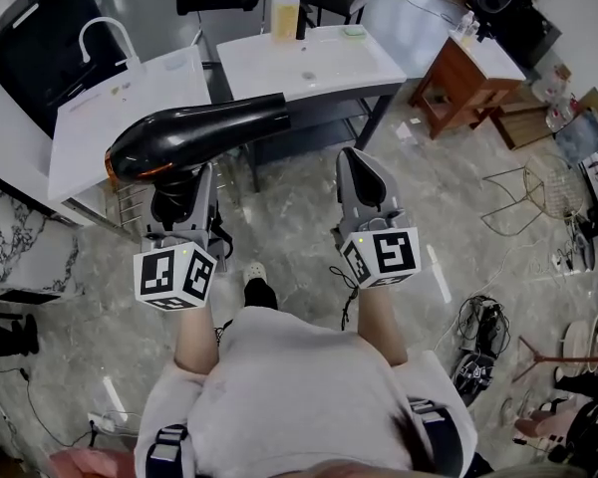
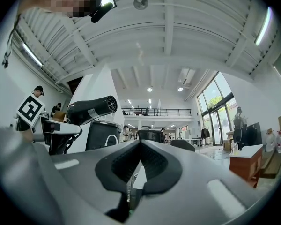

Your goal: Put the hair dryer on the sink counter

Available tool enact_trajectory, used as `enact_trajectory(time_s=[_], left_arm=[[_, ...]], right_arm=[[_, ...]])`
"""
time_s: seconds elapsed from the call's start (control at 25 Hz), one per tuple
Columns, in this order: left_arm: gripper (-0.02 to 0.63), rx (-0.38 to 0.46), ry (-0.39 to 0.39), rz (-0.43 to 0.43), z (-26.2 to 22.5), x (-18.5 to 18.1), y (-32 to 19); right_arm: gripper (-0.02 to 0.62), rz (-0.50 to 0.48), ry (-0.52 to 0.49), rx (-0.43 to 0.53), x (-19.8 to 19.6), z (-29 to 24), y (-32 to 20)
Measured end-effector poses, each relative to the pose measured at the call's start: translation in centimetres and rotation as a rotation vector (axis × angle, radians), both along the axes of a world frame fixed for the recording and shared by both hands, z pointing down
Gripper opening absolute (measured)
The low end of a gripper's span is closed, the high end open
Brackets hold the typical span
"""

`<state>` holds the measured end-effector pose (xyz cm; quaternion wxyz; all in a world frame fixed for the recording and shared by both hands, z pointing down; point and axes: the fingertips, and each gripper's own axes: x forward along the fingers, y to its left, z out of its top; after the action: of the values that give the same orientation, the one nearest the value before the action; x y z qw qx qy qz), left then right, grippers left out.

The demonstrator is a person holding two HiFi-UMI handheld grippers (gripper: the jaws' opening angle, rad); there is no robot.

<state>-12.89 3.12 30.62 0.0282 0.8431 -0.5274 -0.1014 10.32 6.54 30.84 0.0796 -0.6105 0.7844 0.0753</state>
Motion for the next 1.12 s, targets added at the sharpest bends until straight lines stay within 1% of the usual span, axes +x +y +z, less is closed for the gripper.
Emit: enact_trajectory(time_s=[0.32, 0.52, 0.88, 1.12], left_arm=[[0.27, 0.004, 0.015, 0.01, -0.9, -1.7, -9.9], [0.27, 0.002, 0.013, 0.016, -1.0, -2.6, -14.7], [0.27, -0.002, 0.01, 0.044, -0.8, -4.1, -21.4], [0.271, -0.033, 0.029, 0.07, 0.4, -3.5, -24.9]], right_arm=[[0.011, 0.019, 0.002, 0.011, -1.4, -1.2, -9.5], [0.011, 0.028, -0.001, 0.014, -2.2, -1.4, -14.1], [0.011, 0.042, -0.015, 0.022, -4.0, -1.0, -20.5], [0.011, 0.074, -0.007, -0.009, -3.1, 0.2, -22.9]])
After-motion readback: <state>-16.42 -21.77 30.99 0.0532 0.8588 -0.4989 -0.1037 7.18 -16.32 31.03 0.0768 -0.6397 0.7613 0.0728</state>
